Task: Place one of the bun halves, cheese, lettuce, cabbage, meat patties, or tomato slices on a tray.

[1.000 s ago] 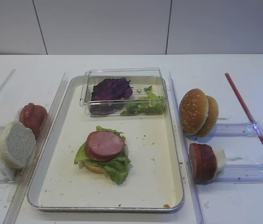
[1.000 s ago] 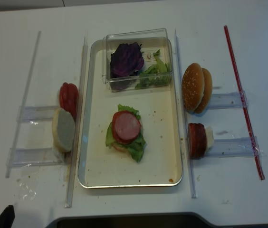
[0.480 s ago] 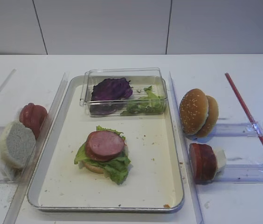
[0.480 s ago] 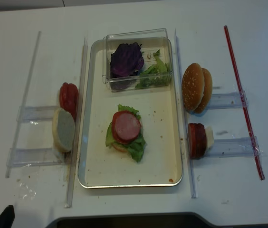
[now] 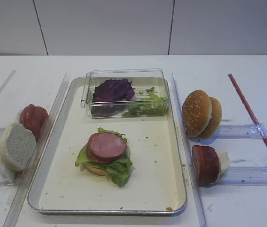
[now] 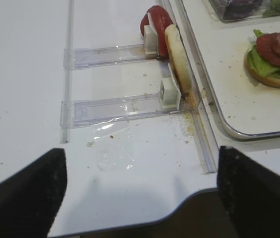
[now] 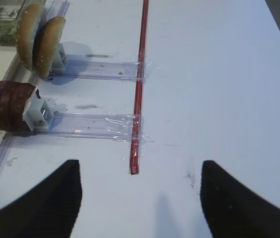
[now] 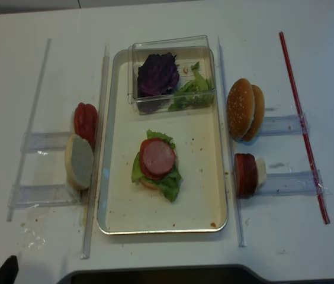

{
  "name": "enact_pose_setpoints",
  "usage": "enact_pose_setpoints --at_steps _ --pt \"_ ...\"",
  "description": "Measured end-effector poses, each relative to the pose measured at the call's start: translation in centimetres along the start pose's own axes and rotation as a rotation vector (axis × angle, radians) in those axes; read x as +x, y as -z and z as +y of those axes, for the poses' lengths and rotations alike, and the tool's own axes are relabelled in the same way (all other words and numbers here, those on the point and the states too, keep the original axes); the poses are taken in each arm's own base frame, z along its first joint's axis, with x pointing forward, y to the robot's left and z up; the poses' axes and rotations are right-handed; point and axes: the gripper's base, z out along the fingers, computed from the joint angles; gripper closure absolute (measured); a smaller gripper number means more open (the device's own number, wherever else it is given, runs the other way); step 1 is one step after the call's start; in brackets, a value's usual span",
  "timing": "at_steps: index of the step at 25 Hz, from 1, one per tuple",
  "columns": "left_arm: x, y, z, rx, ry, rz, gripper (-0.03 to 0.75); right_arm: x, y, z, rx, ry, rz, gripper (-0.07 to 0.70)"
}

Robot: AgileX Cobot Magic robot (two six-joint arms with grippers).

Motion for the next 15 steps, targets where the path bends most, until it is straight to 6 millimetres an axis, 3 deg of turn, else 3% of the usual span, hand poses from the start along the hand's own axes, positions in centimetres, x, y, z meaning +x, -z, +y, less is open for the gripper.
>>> enact_pose_setpoints --at_steps 15 --pt "0.00 0.00 0.00 0.000 0.000 0.000 0.150 0.00 0.00 0.00 0.000 0.000 0.000 0.114"
